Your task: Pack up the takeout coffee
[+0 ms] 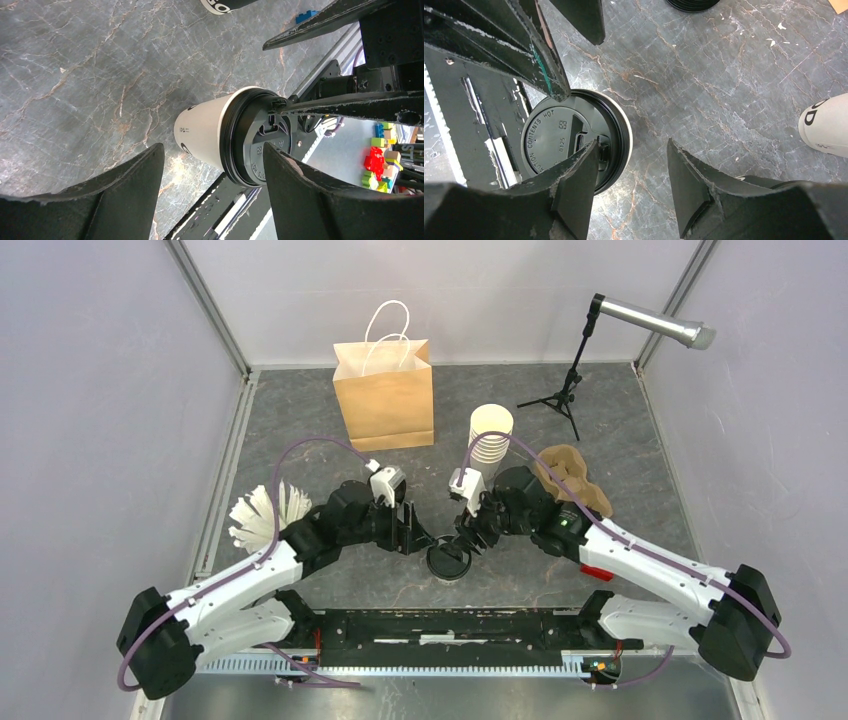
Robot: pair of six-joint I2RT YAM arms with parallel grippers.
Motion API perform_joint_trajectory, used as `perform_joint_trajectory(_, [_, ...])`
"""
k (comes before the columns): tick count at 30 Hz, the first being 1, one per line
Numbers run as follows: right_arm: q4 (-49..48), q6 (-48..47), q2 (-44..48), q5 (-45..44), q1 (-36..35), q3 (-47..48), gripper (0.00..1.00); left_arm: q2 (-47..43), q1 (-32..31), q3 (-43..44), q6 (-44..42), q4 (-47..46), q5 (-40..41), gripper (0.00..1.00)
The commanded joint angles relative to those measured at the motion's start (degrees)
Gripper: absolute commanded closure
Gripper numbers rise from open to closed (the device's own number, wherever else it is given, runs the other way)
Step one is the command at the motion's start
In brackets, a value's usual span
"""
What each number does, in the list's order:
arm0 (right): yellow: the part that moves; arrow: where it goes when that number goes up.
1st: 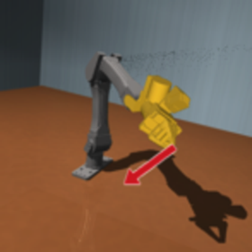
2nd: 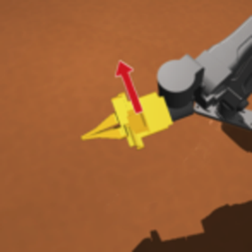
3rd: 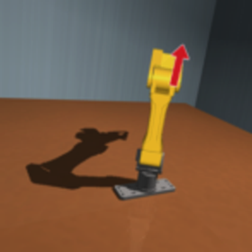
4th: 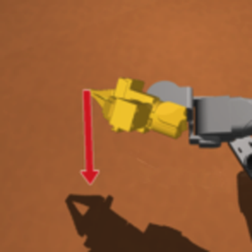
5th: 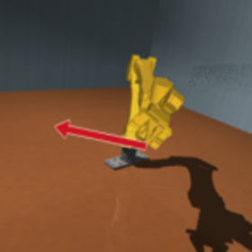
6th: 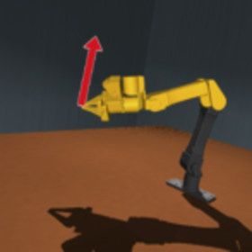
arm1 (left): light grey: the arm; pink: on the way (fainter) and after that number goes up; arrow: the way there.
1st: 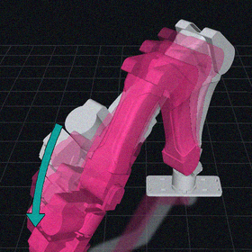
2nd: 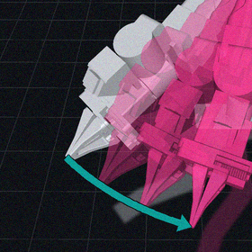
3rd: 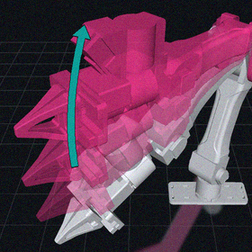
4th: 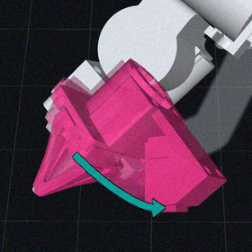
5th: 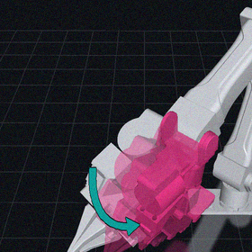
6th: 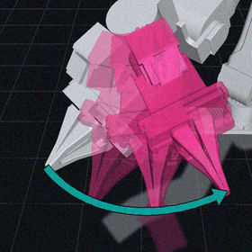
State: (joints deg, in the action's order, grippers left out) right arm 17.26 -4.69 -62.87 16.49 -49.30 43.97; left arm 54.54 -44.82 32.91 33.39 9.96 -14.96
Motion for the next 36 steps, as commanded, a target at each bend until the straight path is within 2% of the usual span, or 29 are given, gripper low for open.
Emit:
perform_joint_trajectory(1, [-3.4,-0.2,-0.2,1.9,0.9,-0.8,0.42,1.2,-0.3,-1.1,1.8,-5.8,-2.4,0.22])
perform_joint_trajectory(9, [-4.0,0.0,-0.3,2.0,1.5,-2.1,0.43,3.5,-0.4,-2.5,1.9,-8.2,-3.2,0.24])
perform_joint_trajectory(16, [-4.9,0.5,-0.4,2.1,1.8,-3.0,0.44,5.7,-0.5,-2.8,1.5,-8.6,-2.7,0.36])
perform_joint_trajectory(21, [-5.1,0.5,-0.5,2.3,1.8,-3.4,0.44,5.5,-0.5,-3.3,1.4,-8.6,-1.7,0.38])
perform_joint_trajectory(23, [-4.8,0.8,-0.3,2.3,1.8,-3.1,0.44,5.3,-0.6,-3.3,1.7,-8.5,-1.7,0.36])
perform_joint_trajectory(29, [-3.9,3.6,2.8,2.7,1.8,-1.5,0.32,2.1,-0.6,-2.2,3.6,-8.0,-2.0,0.2])
perform_joint_trajectory(32, [-3.7,4.5,3.5,4.4,1.8,-1.3,0.29,0.6,-0.6,-1.5,4.0,-7.2,-1.2,0.18])
perform_joint_trajectory(36, [-4.3,6.4,3.5,7.2,1.8,-1.8,0.31,1.1,-0.6,-1.4,4.4,-6.5,-1.5,0.19])
